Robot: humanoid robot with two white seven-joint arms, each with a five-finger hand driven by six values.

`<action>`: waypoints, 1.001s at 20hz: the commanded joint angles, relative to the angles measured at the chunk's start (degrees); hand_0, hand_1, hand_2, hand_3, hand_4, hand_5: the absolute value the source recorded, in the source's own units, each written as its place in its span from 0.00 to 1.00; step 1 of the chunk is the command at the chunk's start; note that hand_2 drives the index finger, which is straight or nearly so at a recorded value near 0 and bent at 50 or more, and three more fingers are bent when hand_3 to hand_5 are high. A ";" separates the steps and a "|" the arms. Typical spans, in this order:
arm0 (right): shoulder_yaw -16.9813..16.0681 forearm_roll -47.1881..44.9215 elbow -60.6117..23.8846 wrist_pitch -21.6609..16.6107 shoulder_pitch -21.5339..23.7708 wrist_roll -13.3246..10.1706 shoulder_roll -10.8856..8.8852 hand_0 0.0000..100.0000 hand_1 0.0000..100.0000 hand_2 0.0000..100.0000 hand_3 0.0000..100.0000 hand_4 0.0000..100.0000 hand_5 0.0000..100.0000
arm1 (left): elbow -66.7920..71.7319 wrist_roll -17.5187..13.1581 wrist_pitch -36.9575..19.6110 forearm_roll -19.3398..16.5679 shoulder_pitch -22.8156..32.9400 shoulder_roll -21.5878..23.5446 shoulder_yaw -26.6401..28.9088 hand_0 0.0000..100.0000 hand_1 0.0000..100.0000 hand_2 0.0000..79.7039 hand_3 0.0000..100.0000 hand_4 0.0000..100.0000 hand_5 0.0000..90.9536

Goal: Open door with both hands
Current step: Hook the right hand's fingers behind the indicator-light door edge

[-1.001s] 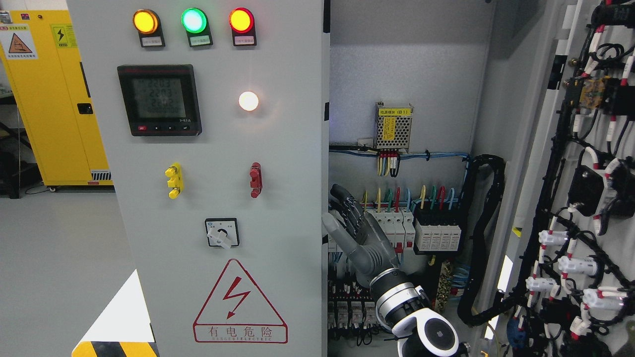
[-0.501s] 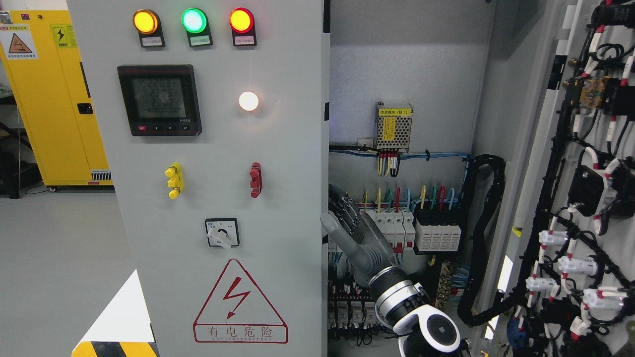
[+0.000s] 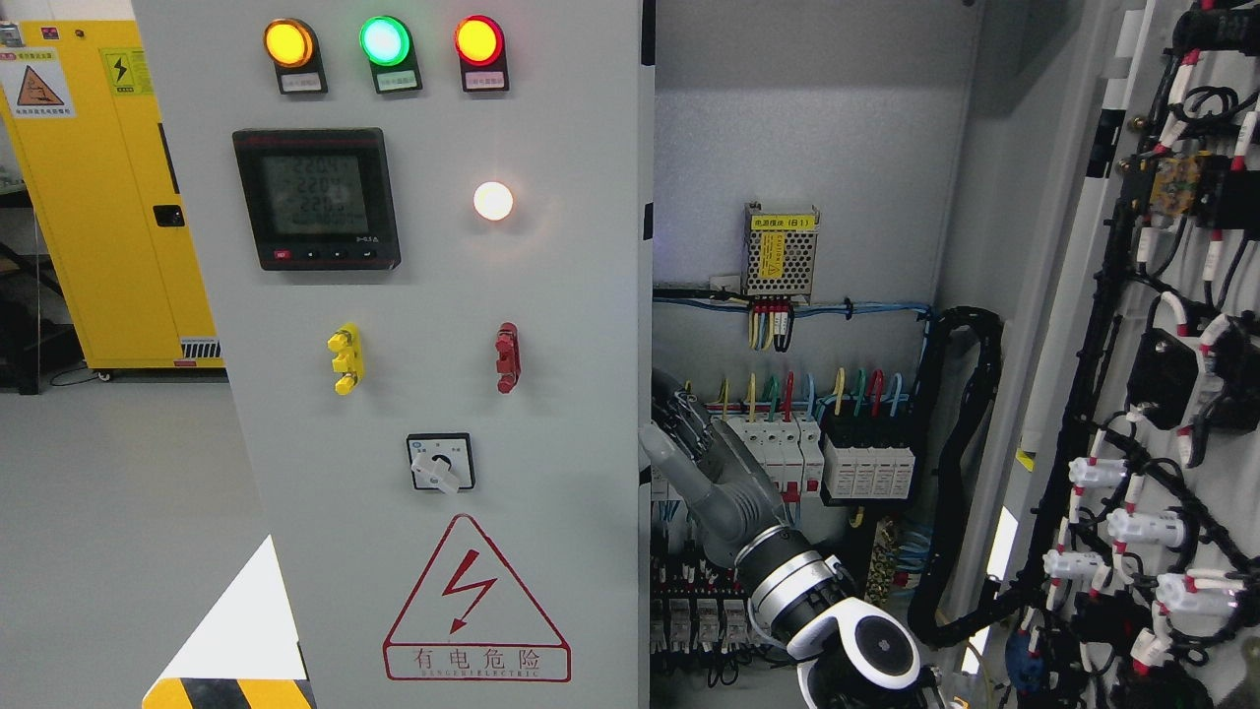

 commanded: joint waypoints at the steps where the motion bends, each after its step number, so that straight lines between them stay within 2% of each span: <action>1: -1.30 -0.15 2.37 0.07 -0.89 1.11 0.19 0.00 0.50 0.04 0.00 0.00 0.00 | -0.10 -0.28 -0.01 0.09 -0.35 -0.30 0.14 0.12 0.56 0.00 0.00 0.00 0.00; 11: -1.13 -3.32 4.83 0.16 -2.82 1.73 0.02 0.00 0.50 0.04 0.00 0.00 0.00 | -0.01 0.43 -0.01 0.00 -0.62 -1.62 0.05 0.12 0.56 0.00 0.00 0.00 0.00; 14: -1.21 -3.14 5.19 0.07 -2.91 6.47 0.10 0.00 0.50 0.04 0.00 0.00 0.00 | 0.25 0.43 -0.01 0.00 -0.62 -1.44 0.05 0.12 0.56 0.00 0.00 0.00 0.00; 20: -1.39 -3.23 6.59 -0.11 -3.87 7.36 0.11 0.00 0.50 0.04 0.00 0.00 0.00 | 0.52 0.43 0.34 -0.09 -0.97 -0.83 -0.21 0.12 0.56 0.00 0.00 0.00 0.00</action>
